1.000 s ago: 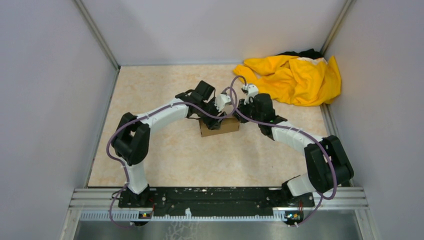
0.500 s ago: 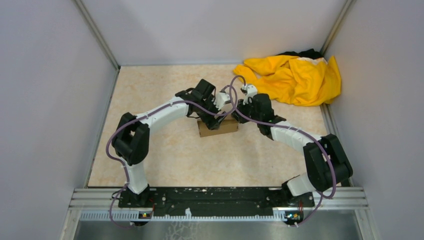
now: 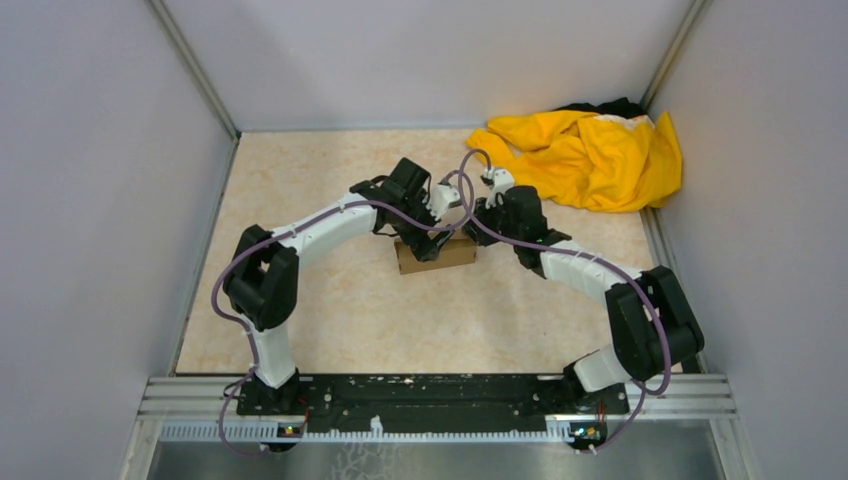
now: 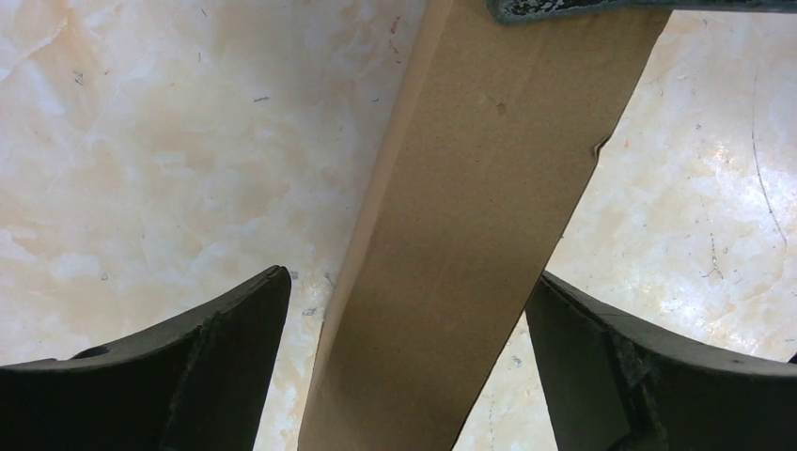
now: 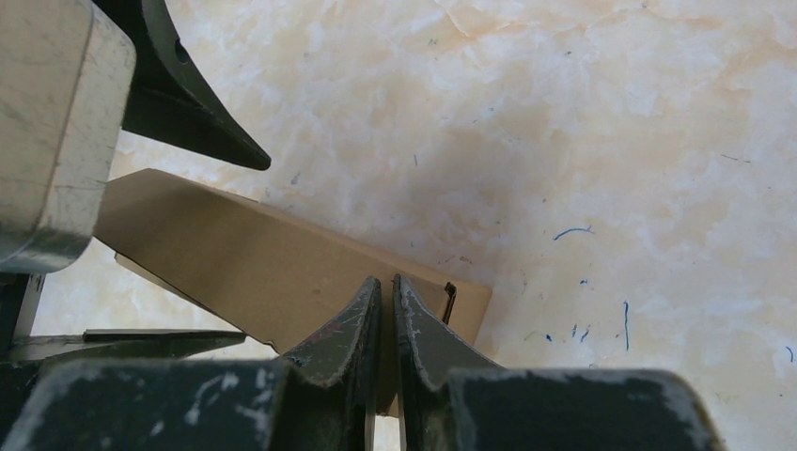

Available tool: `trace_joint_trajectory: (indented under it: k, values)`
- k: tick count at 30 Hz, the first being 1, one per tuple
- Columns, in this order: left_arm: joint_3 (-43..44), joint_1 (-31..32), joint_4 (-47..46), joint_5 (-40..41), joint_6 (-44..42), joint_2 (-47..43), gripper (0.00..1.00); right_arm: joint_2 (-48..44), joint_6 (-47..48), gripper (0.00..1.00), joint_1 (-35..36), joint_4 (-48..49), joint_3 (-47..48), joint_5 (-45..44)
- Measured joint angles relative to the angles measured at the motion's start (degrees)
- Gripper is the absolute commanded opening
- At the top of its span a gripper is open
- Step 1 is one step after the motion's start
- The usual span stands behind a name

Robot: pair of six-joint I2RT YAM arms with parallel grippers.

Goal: Fold the paper box

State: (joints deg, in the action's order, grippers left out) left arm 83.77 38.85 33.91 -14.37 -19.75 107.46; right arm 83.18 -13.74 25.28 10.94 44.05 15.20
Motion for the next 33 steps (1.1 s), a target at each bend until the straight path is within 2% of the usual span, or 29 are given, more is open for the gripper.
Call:
trace_joint_trajectory:
  k: [15, 24, 25, 27, 30, 33]
  values:
    - [0.0, -0.13, -2.23, -3.06, 0.24, -6.23, 0.99, 0.63, 0.0, 0.09, 0.09, -0.61, 0.76, -0.11]
    - [-0.39, -1.22, -3.21, -3.21, 3.74, -10.8, 0.98, 0.63, 0.0, 0.09, 0.13, -0.61, 0.76, -0.15]
    - [-0.66, -1.42, -3.5, -3.23, 4.57, -11.47, 0.95, 0.63, 0.0, 0.09, 0.13, -0.61, 0.76, -0.15]
    - [-1.57, -1.86, -4.63, -3.23, 6.03, -12.9, 0.8, 0.63, 0.0, 0.09, 0.17, -0.61, 0.76, -0.22]
    - [-3.41, -2.43, -6.21, -3.32, 8.5, -14.45, 0.44, 0.63, 0.0, 0.09, 0.24, -0.61, 0.76, -0.37]
    - [-4.22, -3.19, -7.23, -3.69, 10.75, -14.64, 0.32, 0.63, 0.0, 0.09, 0.37, -0.61, 0.76, -0.59]
